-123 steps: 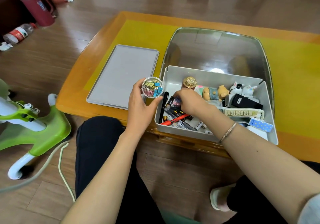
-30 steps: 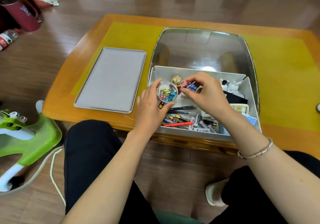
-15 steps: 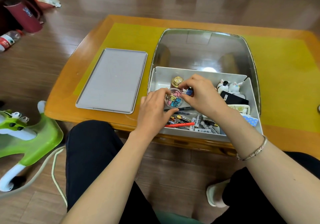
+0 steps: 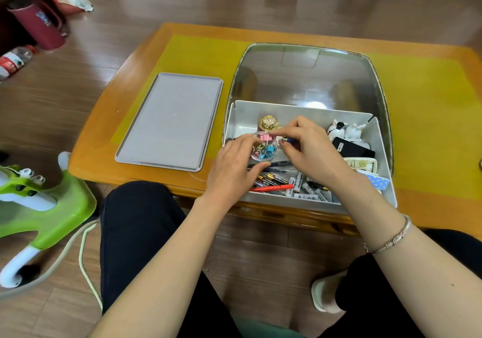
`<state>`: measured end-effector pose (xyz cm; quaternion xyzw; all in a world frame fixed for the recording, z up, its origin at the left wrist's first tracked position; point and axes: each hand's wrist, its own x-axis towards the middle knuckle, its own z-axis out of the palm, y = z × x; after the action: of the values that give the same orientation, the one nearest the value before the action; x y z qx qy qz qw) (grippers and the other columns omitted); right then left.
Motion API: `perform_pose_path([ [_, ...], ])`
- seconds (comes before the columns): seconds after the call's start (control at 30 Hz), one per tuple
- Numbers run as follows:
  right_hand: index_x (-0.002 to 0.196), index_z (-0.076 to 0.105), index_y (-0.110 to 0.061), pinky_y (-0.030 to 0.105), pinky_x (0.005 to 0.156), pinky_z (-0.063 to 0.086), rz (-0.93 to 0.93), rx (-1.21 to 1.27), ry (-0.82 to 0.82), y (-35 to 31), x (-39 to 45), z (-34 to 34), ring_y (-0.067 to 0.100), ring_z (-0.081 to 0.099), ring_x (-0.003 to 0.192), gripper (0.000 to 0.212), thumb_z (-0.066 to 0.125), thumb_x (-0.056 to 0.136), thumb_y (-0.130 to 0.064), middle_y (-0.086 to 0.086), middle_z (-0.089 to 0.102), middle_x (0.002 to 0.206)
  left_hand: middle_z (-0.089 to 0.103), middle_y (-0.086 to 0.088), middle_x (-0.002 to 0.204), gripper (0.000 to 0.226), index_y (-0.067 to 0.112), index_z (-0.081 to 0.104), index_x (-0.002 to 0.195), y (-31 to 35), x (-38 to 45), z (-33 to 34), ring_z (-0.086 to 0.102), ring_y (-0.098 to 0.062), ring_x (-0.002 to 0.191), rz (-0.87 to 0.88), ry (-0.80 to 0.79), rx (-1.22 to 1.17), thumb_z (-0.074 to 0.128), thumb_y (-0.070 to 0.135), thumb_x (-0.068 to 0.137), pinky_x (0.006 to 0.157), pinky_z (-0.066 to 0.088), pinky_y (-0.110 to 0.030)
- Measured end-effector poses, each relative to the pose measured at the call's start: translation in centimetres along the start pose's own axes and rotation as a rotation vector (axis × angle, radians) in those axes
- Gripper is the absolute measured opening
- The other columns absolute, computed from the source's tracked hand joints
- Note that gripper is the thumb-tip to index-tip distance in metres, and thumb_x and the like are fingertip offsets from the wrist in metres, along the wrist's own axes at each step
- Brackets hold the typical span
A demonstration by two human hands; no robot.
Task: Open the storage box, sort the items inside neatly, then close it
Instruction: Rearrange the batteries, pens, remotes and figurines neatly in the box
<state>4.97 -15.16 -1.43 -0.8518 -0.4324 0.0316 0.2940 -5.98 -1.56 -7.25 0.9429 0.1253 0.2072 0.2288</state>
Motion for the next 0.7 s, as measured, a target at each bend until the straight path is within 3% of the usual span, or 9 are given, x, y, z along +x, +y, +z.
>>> perform_pose_path([
  [0.13,0.127,0.06,-0.022,0.007,0.06,0.029,-0.004,-0.061,-0.085,-0.2,0.3,0.4,-0.002,0.04,0.074,0.035,0.052,0.095,-0.013,-0.006,0.041,0.096,0.061,0.001,0.11,0.055,0.027,0.036,0.122,0.1,-0.2,0.1,0.056,-0.012,0.1,-0.044,0.017,-0.06,0.072,0.038,0.081,0.07,0.036,-0.009],
  [0.3,0.127,0.059,-0.023,0.024,0.068,0.034,0.005,-0.157,-0.135,-0.4,0.6,0.8,0.01,0.042,0.079,0.035,0.05,0.095,-0.013,-0.005,0.036,0.095,0.06,0.0,0.112,0.056,0.027,0.035,0.125,-0.1,-0.2,0.1,0.055,-0.014,0.103,-0.047,-0.008,-0.067,0.071,0.037,0.083,0.072,0.04,-0.014],
  [0.43,0.116,0.065,-0.02,0.026,0.075,0.041,-0.006,-0.061,-0.033,-0.3,0.3,0.2,0.009,0.046,0.08,0.029,0.059,0.089,-0.011,-0.004,0.046,0.094,0.054,0.003,0.13,0.058,0.026,0.039,0.138,-0.2,0.0,0.1,0.049,-0.013,0.115,-0.001,-0.043,-0.03,0.066,0.035,0.087,0.083,0.041,-0.017],
  [0.53,0.116,0.061,-0.02,0.023,0.079,0.043,0.034,0.017,0.075,0.0,0.1,-0.2,0.004,0.048,0.075,0.035,0.069,0.083,-0.011,-0.008,0.055,0.091,0.049,0.0,0.137,0.051,0.024,0.046,0.136,-0.4,0.1,0.2,0.045,-0.015,0.123,-0.005,-0.049,0.023,0.062,0.038,0.09,0.087,0.042,-0.02],
  [0.7,0.093,0.06,-0.023,0.022,0.068,0.048,0.137,0.144,0.13,0.1,0.0,-0.2,0.001,0.055,0.059,0.025,0.078,0.076,-0.018,-0.012,0.059,0.073,0.06,0.0,0.121,0.053,0.023,0.043,0.128,-0.1,-0.1,-0.1,0.055,-0.012,0.108,-0.007,-0.004,-0.056,0.07,0.036,0.084,0.075,0.037,-0.007],
])
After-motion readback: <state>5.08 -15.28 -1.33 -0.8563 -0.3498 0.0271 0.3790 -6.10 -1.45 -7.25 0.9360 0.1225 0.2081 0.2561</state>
